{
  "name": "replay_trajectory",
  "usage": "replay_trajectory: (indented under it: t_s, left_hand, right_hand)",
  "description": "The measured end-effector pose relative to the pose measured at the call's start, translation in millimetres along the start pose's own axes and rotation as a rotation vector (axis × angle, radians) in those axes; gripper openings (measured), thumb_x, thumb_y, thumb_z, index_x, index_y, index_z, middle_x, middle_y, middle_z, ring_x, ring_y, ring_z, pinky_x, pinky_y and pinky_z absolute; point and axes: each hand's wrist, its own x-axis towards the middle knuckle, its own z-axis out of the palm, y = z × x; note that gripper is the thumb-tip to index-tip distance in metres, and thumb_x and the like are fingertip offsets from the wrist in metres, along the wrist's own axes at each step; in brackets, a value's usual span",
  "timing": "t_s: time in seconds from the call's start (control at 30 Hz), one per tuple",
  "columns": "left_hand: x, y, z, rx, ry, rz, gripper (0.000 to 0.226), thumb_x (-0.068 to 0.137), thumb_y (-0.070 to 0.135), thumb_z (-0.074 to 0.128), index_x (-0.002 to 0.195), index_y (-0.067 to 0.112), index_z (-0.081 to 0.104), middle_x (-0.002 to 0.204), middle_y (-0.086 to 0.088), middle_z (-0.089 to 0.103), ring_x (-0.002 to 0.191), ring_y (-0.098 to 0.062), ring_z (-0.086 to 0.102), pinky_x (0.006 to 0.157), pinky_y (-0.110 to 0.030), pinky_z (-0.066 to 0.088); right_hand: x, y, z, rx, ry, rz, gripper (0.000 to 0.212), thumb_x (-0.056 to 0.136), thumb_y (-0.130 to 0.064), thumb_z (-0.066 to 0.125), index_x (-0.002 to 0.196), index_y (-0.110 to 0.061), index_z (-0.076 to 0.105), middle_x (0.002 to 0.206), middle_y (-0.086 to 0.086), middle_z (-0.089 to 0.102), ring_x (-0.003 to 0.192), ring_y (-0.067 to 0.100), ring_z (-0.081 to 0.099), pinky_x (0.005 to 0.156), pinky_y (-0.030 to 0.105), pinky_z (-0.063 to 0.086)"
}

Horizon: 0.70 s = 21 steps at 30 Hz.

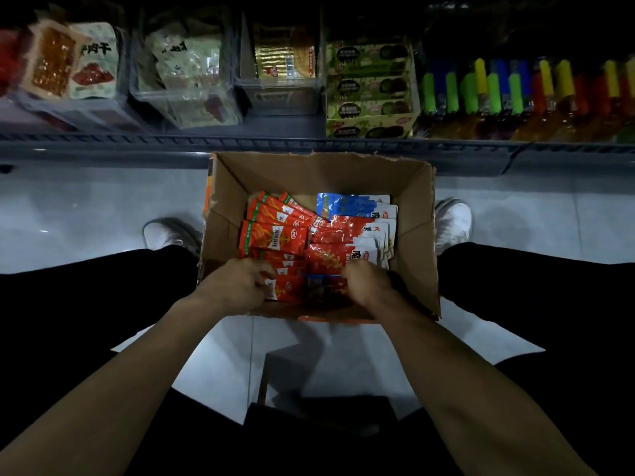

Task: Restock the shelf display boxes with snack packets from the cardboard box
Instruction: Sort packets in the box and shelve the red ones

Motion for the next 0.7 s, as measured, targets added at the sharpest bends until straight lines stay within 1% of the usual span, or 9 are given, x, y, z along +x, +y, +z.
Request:
replay_trajectory:
  t_s: [0.07, 0.13, 0.2, 0.3, 0.37, 0.43, 0.53, 0.63, 0.7]
  left_hand:
    - [0, 0, 0, 0.004, -0.004, -0.006, 0.026, 0.086, 0.017, 0.064, 0.110, 0.029, 0.064, 0.113, -0.001, 0.069, 0.104, -0.019, 0.064, 0.094, -0.037, 0.052]
    - [1, 0, -2, 0.002, 0.005, -0.022, 0.025, 0.087, 0.018, 0.064, 0.108, 0.029, 0.064, 0.113, -0.001, 0.069, 0.104, -0.020, 0.063, 0.094, -0.036, 0.051]
    - [2, 1, -3, -0.026, 0.032, -0.043, 0.024, 0.087, 0.019, 0.062, 0.108, 0.029, 0.062, 0.114, -0.002, 0.067, 0.106, -0.020, 0.062, 0.096, -0.035, 0.050]
    - [7, 8, -5, -0.162, 0.059, -0.077, 0.039, 0.089, 0.027, 0.064, 0.126, 0.028, 0.052, 0.117, -0.001, 0.063, 0.110, -0.020, 0.058, 0.095, -0.029, 0.045]
    - [10, 16, -4, -0.361, 0.046, -0.084, 0.045, 0.087, 0.033, 0.069, 0.128, 0.028, 0.051, 0.117, 0.004, 0.062, 0.111, -0.017, 0.057, 0.097, -0.032, 0.045]
    - [13, 21, 0, -0.517, 0.086, -0.071, 0.037, 0.085, 0.030, 0.072, 0.120, 0.024, 0.062, 0.117, 0.004, 0.066, 0.114, -0.017, 0.058, 0.101, -0.038, 0.046]
    - [15, 25, 4, -0.497, 0.267, -0.079, 0.029, 0.087, 0.026, 0.070, 0.114, 0.015, 0.069, 0.114, -0.001, 0.070, 0.110, -0.018, 0.063, 0.093, -0.029, 0.048]
    - [12, 23, 1, -0.373, 0.406, -0.100, 0.029, 0.089, 0.027, 0.066, 0.115, 0.014, 0.069, 0.115, -0.002, 0.070, 0.107, -0.019, 0.063, 0.084, -0.020, 0.042]
    - [12, 19, 0, -0.360, 0.444, -0.117, 0.030, 0.090, 0.028, 0.066, 0.117, 0.015, 0.068, 0.117, -0.003, 0.069, 0.109, -0.020, 0.062, 0.084, -0.020, 0.040]
  right_hand:
    - [-3, 0, -2, 0.059, 0.004, 0.037, 0.021, 0.094, -0.017, 0.052, 0.109, -0.012, 0.066, 0.111, 0.009, 0.064, 0.103, 0.027, 0.062, 0.092, 0.038, 0.051]
    - [-3, 2, -8, 0.183, 0.080, 0.092, 0.014, 0.091, -0.016, 0.057, 0.095, -0.016, 0.070, 0.100, 0.005, 0.067, 0.096, 0.024, 0.063, 0.084, 0.033, 0.051]
    - [-1, 4, -24, 0.464, 0.135, 0.143, 0.011, 0.089, -0.013, 0.063, 0.088, -0.017, 0.073, 0.094, -0.003, 0.069, 0.091, 0.016, 0.064, 0.082, 0.028, 0.049]
    - [-4, 1, -59, 0.972, 0.010, 0.115, 0.009, 0.085, -0.014, 0.072, 0.092, -0.019, 0.073, 0.093, -0.010, 0.072, 0.090, 0.008, 0.066, 0.088, 0.027, 0.049]
    - [-6, -5, -73, 1.101, -0.091, 0.046, 0.008, 0.083, -0.014, 0.073, 0.089, -0.019, 0.073, 0.090, -0.006, 0.075, 0.090, 0.011, 0.070, 0.089, 0.032, 0.054]
    - [-7, -14, -79, 1.161, -0.134, -0.016, 0.008, 0.083, -0.011, 0.073, 0.089, -0.016, 0.073, 0.090, -0.002, 0.075, 0.090, 0.013, 0.071, 0.086, 0.032, 0.057]
    - [-1, -17, -72, 1.153, -0.090, 0.009, 0.009, 0.085, -0.013, 0.072, 0.093, -0.016, 0.072, 0.096, -0.001, 0.073, 0.093, 0.013, 0.068, 0.087, 0.032, 0.056]
    - [8, 0, -59, 0.914, 0.145, 0.240, 0.013, 0.088, -0.020, 0.069, 0.100, -0.018, 0.070, 0.105, -0.003, 0.069, 0.098, 0.012, 0.062, 0.088, 0.030, 0.049]
    - [14, 15, -45, 0.787, 0.213, 0.432, 0.023, 0.089, -0.022, 0.067, 0.109, -0.012, 0.065, 0.112, 0.003, 0.066, 0.101, 0.017, 0.060, 0.079, 0.026, 0.043]
